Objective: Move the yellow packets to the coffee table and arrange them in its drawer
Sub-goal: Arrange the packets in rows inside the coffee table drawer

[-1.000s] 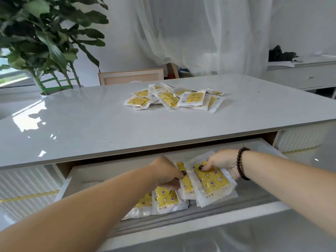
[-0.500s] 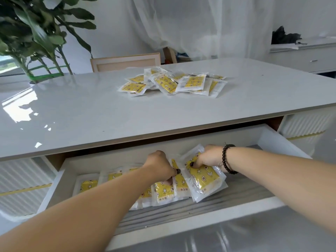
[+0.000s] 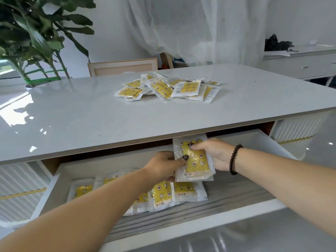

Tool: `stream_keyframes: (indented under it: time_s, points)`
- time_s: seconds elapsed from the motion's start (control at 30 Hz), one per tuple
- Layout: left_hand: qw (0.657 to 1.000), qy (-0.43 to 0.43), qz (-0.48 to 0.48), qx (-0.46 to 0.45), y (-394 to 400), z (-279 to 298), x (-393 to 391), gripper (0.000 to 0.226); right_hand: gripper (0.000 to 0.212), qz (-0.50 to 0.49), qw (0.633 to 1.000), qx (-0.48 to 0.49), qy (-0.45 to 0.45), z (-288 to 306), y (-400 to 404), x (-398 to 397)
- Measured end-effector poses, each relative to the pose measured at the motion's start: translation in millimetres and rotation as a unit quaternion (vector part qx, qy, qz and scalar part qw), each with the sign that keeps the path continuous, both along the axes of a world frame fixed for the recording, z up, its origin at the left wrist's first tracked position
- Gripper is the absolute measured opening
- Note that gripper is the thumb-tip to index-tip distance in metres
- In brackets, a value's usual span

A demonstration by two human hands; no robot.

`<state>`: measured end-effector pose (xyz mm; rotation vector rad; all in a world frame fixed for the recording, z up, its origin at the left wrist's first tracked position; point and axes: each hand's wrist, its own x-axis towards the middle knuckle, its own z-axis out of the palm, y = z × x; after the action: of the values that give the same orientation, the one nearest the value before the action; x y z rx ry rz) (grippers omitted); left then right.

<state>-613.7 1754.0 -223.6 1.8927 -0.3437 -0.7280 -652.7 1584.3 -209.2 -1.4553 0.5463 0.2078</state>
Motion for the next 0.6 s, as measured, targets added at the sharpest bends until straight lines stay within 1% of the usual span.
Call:
stream_keyframes:
  time_s: [0.07, 0.13, 0.23, 0.3, 0.4, 0.47, 0.53, 0.6]
  points:
    - [1.000, 0.005, 0.003, -0.020, 0, -4, -3, 0.012, 0.027, -0.001, 1.000, 0.018, -0.009, -3, 2, 0]
    - [1.000, 0.001, 0.017, -0.025, 0, -7, -3, 0.014, 0.029, -0.003, 1.000, 0.028, -0.010, -6, 2, 0]
    - [0.999, -0.003, 0.038, -0.029, 1, -8, -4, 0.016, 0.035, -0.002, 1.000, 0.000, -0.004, -9, -2, 0]
    - [0.999, -0.010, 0.030, -0.024, 0, -7, -5, 0.014, 0.031, 0.014, 1.000, -0.021, 0.016, -5, -5, -1]
    - [1.000, -0.029, -0.006, 0.001, -2, -5, -7, 0.018, 0.019, 0.051, 0.994, -0.064, 0.068, 4, -17, -6]
    - [0.992, -0.107, -0.039, 0.056, -2, -7, -5, 0.017, 0.010, 0.054, 0.990, -0.076, 0.107, 3, -27, -10]
    - [0.972, -0.189, -0.082, 0.113, 0, -4, -6, 0.020, 0.011, 0.057, 0.984, -0.085, 0.144, -2, -32, -15]
    - [0.941, -0.249, -0.138, 0.184, 3, -3, -5, 0.037, 0.016, 0.060, 0.981, -0.090, 0.163, -7, -32, -16]
